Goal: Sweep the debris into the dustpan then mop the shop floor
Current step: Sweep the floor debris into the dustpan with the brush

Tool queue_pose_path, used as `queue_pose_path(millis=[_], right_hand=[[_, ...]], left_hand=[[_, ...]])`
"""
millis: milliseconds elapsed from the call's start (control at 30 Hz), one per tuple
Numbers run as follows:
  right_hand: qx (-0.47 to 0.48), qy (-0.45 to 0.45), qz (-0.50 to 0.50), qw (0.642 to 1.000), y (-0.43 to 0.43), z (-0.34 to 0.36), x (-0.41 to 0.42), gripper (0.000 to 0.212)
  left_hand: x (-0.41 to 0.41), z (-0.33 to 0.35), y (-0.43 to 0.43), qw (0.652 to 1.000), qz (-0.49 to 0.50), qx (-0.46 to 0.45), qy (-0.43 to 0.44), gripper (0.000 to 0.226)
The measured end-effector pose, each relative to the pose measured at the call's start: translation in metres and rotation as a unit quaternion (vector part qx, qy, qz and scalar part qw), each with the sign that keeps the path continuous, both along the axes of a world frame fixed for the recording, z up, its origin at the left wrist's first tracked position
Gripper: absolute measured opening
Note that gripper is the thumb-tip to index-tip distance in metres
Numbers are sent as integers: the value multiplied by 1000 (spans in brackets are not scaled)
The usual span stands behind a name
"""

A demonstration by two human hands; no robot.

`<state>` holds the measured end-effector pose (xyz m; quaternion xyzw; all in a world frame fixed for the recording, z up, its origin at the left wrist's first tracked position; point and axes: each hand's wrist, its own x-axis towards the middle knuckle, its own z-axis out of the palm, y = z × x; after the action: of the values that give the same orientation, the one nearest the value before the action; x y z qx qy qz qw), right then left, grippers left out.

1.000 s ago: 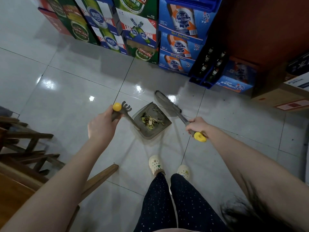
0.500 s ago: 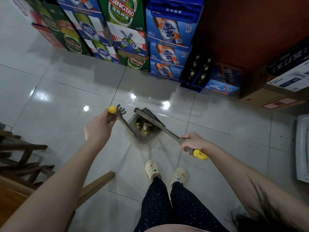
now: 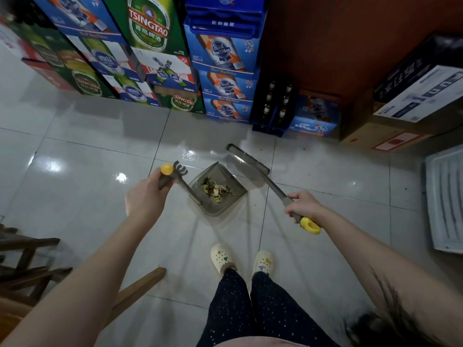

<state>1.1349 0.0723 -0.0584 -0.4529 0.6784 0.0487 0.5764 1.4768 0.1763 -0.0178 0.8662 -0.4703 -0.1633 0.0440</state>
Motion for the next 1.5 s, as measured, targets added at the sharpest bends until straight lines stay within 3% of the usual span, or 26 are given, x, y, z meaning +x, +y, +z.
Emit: queue_pose_path(millis=[500, 867, 1133, 1333, 1500], right_hand=[[-16, 23, -30, 999, -65, -33, -29, 48], [-23, 33, -13, 999, -126, -83, -12, 31], [22, 37, 59, 997, -95, -76, -15, 19], [101, -37, -22, 994, -49, -32, -26, 34], [113, -76, -67, 988, -27, -15, -26, 42]], left_hand=[[-37, -13, -68, 999, -34, -12, 8, 28], [-62, -23, -110, 999, -48, -9, -3, 29], [-71, -22, -123, 998, -53, -1, -17, 31], [-77, -24, -123, 998, -56, -10, -12, 30], [-82, -22, -120, 998, -56, -6, -2, 26]])
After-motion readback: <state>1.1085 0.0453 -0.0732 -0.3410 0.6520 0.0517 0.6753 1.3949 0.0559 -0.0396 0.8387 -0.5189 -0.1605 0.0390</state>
